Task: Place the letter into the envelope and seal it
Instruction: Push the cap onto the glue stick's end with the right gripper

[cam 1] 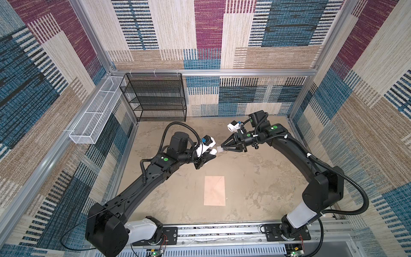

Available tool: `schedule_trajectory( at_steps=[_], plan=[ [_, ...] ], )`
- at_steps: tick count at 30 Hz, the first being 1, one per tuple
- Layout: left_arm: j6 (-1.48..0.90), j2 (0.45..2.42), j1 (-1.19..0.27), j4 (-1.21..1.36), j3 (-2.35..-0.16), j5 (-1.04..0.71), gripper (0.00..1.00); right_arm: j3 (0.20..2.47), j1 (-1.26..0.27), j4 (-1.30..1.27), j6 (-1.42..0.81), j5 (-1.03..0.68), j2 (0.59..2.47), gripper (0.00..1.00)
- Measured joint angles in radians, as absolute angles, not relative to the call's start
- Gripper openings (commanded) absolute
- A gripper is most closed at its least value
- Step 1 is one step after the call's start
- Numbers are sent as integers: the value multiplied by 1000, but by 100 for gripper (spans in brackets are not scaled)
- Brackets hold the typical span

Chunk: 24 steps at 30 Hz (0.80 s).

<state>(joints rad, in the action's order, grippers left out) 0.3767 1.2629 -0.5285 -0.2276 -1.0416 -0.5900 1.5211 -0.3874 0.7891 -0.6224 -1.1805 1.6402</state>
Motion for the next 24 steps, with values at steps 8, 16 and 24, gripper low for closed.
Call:
schedule_trajectory(
  at_steps=[8,16,24],
  plan=[
    [376,1263,-532,-228,-1038,-599,0,1539,-399,799,-622,-1177,1655,26],
    [376,1271,-533,-225,-1038,-601,0,1555,-411,810,-622,-1173,1672,26],
    [376,1277,-533,-221,-1039,-604,0,1582,-421,837,-611,-1155,1687,26]
  ],
)
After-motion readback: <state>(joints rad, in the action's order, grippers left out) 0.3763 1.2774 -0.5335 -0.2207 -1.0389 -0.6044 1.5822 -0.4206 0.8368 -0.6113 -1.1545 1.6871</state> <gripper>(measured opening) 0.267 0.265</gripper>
